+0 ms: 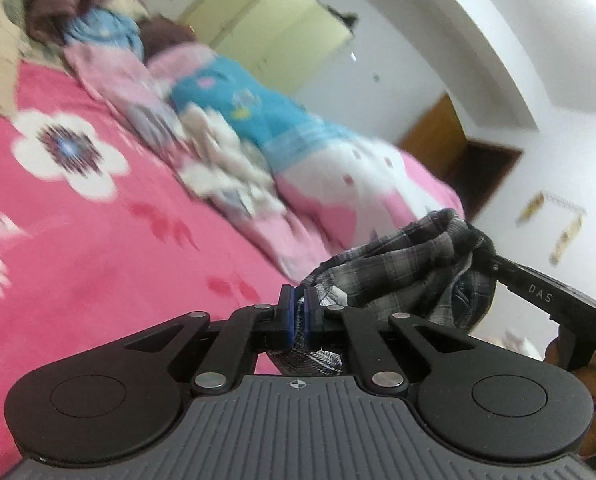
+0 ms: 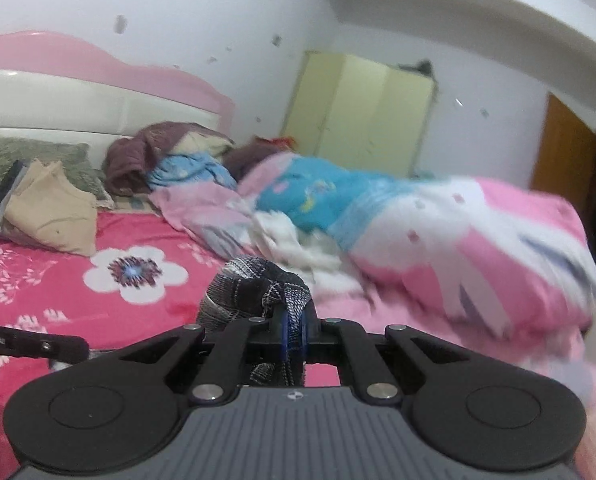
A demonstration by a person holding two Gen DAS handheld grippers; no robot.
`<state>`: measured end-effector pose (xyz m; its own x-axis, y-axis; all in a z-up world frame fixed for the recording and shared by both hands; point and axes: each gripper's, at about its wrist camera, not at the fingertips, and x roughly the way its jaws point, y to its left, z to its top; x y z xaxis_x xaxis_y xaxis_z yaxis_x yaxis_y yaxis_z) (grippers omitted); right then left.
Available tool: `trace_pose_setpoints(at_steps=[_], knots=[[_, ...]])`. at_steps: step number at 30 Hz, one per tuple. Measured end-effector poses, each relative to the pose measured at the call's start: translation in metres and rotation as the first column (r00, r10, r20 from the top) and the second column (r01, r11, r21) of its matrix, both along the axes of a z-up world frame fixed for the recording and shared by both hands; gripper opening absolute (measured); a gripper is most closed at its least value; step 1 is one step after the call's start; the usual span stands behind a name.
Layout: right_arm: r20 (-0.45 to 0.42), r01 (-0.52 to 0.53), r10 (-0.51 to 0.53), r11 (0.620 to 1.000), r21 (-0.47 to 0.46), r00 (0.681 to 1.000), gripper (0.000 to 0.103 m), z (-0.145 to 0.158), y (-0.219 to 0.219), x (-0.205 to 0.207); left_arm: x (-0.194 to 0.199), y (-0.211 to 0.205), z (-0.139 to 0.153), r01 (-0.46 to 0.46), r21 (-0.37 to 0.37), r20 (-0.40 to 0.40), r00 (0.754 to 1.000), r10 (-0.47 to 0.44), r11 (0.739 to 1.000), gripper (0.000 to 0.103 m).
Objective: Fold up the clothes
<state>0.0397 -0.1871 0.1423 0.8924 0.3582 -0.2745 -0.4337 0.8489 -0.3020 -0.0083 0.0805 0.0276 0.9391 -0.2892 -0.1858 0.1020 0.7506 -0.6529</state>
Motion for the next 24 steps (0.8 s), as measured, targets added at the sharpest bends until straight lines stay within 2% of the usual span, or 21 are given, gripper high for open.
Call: trace_pose_setpoints(at_steps=[6, 11, 17, 24], knots=[[0.039, -0.103, 0.105, 0.994, -0.043, 0.994, 0.005, 0.008, 0.079, 0.043, -0.007, 0.071, 0.009, -0.154, 0.002, 0.011, 0.988, 0.154, 0.988, 0.002], [0.029, -0.182, 0.182, 0.983, -0.024, 0.983, 0.005, 0.005, 0.146, 0.100, 0.000, 0.124, 0.014, -0.264, 0.041, -0.011, 0.964, 0.265, 0.964, 0.001], [-0.057, -0.273, 0.274, 0.962, 0.025, 0.960, 0.005, -0.012, 0.235, 0.176, 0.020, 0.185, 0.012, -0.349, 0.076, -0.101, 0.929, 0.355, 0.934, 0.001], [-0.191, -0.321, 0.327, 0.945, 0.061, 0.926, 0.005, -0.064, 0.324, 0.244, 0.051, 0.239, -0.008, -0.386, 0.142, -0.251, 0.877, 0.410, 0.911, 0.001]])
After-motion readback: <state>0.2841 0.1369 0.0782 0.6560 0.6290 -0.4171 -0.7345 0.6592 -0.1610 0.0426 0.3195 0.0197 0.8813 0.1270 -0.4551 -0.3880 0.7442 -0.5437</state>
